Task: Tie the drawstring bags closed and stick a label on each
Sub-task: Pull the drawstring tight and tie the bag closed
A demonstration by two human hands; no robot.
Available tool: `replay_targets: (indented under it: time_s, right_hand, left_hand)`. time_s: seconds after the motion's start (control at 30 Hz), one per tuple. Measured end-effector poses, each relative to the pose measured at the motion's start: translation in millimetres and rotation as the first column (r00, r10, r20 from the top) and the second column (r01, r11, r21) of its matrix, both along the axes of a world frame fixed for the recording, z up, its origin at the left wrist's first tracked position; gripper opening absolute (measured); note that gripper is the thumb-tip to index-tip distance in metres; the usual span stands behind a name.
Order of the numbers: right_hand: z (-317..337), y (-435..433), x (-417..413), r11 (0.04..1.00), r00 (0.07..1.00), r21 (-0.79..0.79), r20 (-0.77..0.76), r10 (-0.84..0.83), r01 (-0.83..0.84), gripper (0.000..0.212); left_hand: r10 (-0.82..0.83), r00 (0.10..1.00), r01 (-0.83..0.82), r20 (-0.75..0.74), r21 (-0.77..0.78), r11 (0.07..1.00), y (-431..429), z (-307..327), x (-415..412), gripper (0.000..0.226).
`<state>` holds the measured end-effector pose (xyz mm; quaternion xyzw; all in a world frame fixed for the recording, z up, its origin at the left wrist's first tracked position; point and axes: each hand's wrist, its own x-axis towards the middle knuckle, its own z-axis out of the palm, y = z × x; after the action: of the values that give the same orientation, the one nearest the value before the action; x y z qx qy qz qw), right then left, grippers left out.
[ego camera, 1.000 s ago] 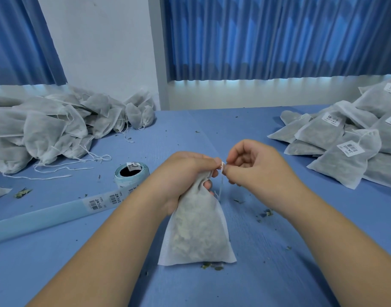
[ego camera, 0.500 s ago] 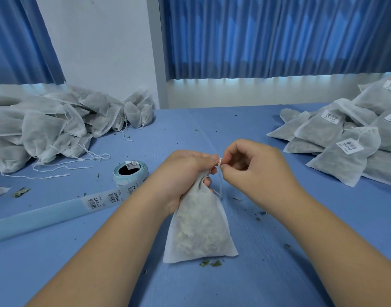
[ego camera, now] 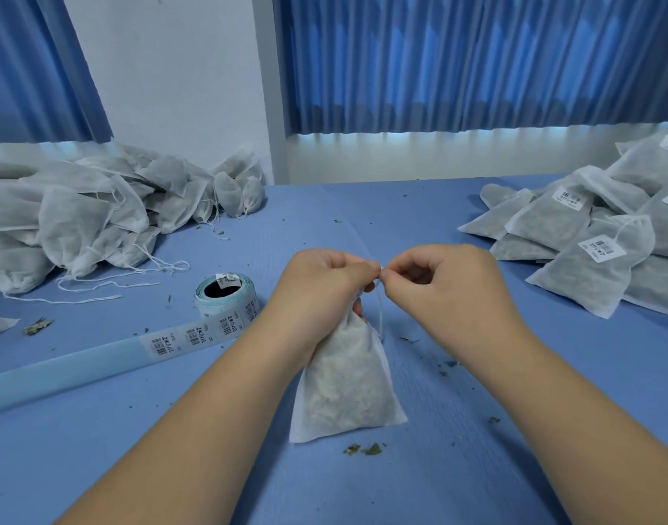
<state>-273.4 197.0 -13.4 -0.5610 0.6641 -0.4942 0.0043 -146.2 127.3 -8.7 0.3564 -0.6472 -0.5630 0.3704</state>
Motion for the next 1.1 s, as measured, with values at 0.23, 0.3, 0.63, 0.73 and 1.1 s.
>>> replay_targets:
  time_s: [0.23,0.3,0.63,0.73,1.1]
  right_hand:
    - [-2,-2,3,0.998,0.998,0.032,0.002,-0.062,0.062,0.016]
    - [-4,-3,4,0.996,0.997,0.038,0.012,-0.082,0.081,0.016]
    - [-3,-6,1,0.992,0.985,0.122,0.164,-0.048,0.028,0.011]
    - [3,-3,-3,0.992,0.942,0.119,0.335,0.002,-0.044,0.021]
    - [18,7,-14,0.911,0.539,-0.117,0.774,0.333,-0.395,0.018]
  left_hand:
    - [0.045,0.997,-0.04,0.056,-0.083,0.996,0,-2,-2,0.025]
    - [0.049,0.997,-0.042,0.064,-0.096,0.994,1,-3,-3,0.024]
    - [0.026,0.987,0.0,0.156,-0.166,0.986,1,-1,-2,0.014]
    - [0.003,0.988,0.027,0.153,-0.19,0.981,1,0,0,0.014]
    - [-0.017,1.0,0.02,0.016,-0.193,0.981,-8,3,8,0.013]
